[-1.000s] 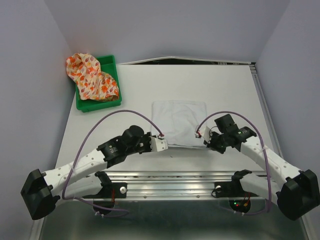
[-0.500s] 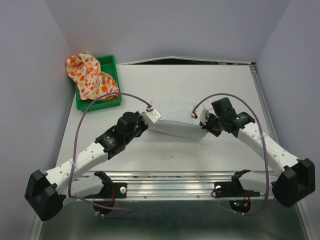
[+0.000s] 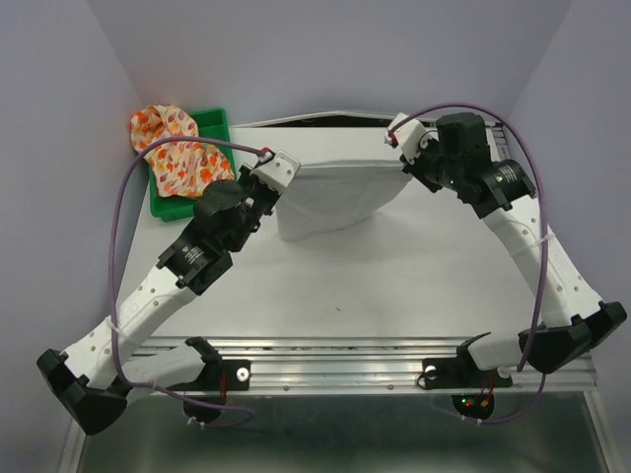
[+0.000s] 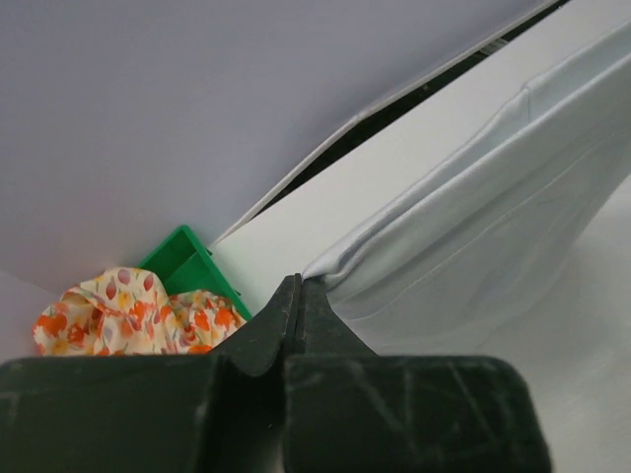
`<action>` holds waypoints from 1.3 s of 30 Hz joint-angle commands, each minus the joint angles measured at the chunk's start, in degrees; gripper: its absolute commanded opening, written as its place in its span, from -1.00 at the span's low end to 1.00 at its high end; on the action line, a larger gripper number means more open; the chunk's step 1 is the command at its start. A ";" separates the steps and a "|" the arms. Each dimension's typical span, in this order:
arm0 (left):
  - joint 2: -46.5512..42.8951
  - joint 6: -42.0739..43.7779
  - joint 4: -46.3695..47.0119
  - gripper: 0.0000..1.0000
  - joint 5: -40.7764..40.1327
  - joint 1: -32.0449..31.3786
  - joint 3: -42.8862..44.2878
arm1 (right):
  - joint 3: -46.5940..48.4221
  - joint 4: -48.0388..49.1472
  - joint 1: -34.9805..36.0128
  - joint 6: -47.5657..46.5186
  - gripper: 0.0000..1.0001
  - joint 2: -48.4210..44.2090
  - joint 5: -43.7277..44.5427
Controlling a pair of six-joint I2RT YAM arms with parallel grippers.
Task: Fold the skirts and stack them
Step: Flatten the skirt out
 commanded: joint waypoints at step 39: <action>30.50 -17.05 12.61 -1.00 17.81 13.21 -0.24 | 11.98 -0.89 -13.50 -0.89 -0.93 36.75 -11.09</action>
